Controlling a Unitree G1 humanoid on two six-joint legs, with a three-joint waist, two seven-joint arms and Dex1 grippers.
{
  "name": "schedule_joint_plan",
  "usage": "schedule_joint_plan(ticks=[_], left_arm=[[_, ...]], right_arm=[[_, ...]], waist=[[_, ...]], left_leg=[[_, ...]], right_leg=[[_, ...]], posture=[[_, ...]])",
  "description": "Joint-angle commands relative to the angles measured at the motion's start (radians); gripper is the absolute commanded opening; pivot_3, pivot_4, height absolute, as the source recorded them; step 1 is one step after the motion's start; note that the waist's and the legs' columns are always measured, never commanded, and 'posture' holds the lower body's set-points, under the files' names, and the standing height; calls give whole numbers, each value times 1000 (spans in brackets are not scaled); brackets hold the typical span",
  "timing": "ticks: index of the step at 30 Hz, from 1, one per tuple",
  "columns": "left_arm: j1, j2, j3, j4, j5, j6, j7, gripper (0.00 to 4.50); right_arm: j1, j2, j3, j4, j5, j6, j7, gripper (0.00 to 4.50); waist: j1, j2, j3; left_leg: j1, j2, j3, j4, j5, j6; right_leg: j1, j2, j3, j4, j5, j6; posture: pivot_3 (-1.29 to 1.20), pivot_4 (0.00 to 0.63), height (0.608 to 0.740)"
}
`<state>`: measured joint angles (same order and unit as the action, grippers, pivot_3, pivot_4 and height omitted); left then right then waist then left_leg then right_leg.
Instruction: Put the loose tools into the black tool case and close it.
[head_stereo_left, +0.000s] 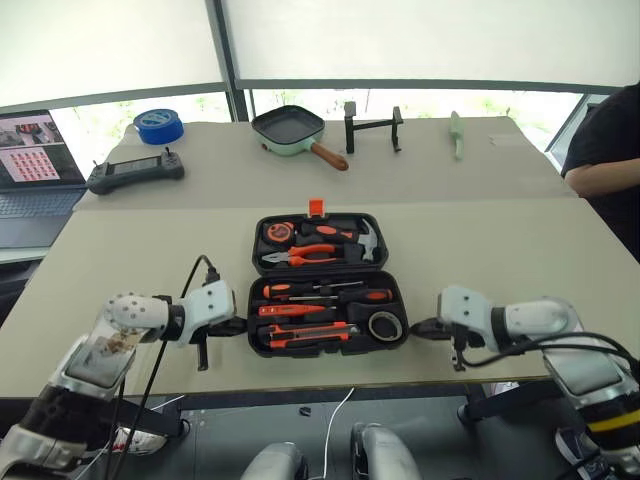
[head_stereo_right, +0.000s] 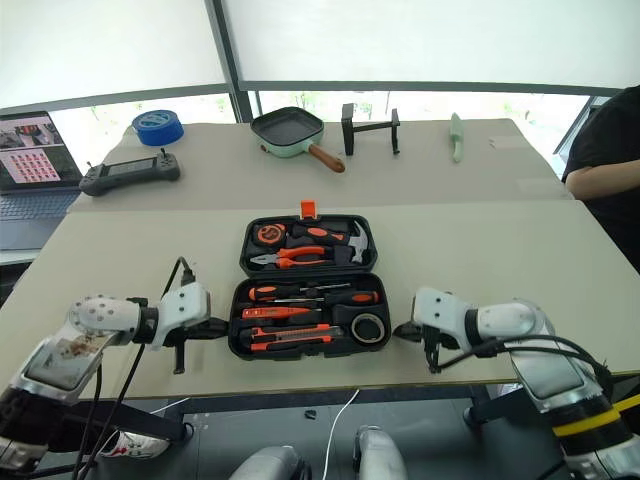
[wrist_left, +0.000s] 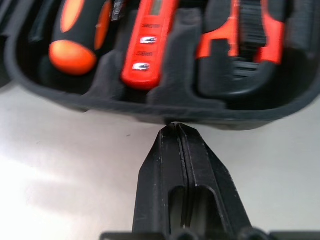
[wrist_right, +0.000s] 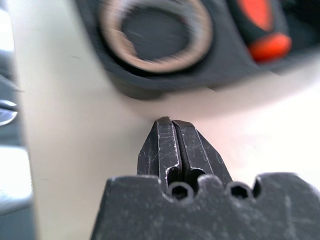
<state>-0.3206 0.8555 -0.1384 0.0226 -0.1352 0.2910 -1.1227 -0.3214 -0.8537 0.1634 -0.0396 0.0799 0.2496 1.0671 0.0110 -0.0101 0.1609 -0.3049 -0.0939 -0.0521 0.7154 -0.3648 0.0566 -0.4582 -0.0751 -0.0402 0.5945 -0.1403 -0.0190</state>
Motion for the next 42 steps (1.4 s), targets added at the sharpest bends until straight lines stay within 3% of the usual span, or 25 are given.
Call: schedule_joint_plan(ticks=[1,6,10,20,33,36,42], left_arm=[[-73,-23,22,70,6,20,29,50],[-122,-75,-24,85,10,-2,-7,50],[-116,-96,-38,39,-11,4,-37,50],[12,6,-42,-139,-54,15,-188,50],[16,35,62,34,9,34,-26,50],[2,41,112,59,-41,133,-12,796],[-203,-14,228,56,-293,698,38,2972]], right_arm=[[-89,34,-11,64,-10,-7,-21,0],[-220,131,45,177,-44,-38,-22,0],[-229,153,50,124,6,-23,50,0],[-64,30,-27,-156,111,45,175,0],[64,-18,-122,-128,52,128,-14,0],[62,-29,-173,-117,98,192,-18,834],[-163,85,-258,-26,285,596,-112,2882]], waist=[[-1,0,0],[-8,0,0],[-7,0,0],[-12,0,0],[-3,0,0],[-3,0,0],[-12,-1,0]], left_leg=[[0,0,0,0,0,-1],[-6,1,0,0,1,-2],[-15,0,-1,2,1,-2],[-16,0,-1,0,1,-2],[-12,1,0,2,1,-2],[-12,1,0,2,1,-2],[-15,2,-1,5,2,-2]], right_leg=[[0,0,0,0,0,0],[-7,2,0,0,1,-2],[-15,1,-2,1,1,-1],[-16,1,-2,0,1,-1],[-13,0,-1,2,2,-3],[-13,1,-1,2,2,-4],[-14,1,-1,2,3,-4]], posture=[[0,150,740],[0,150,740],[0,150,740],[0,150,740],[0,150,740],[0,150,740],[0,150,740]])
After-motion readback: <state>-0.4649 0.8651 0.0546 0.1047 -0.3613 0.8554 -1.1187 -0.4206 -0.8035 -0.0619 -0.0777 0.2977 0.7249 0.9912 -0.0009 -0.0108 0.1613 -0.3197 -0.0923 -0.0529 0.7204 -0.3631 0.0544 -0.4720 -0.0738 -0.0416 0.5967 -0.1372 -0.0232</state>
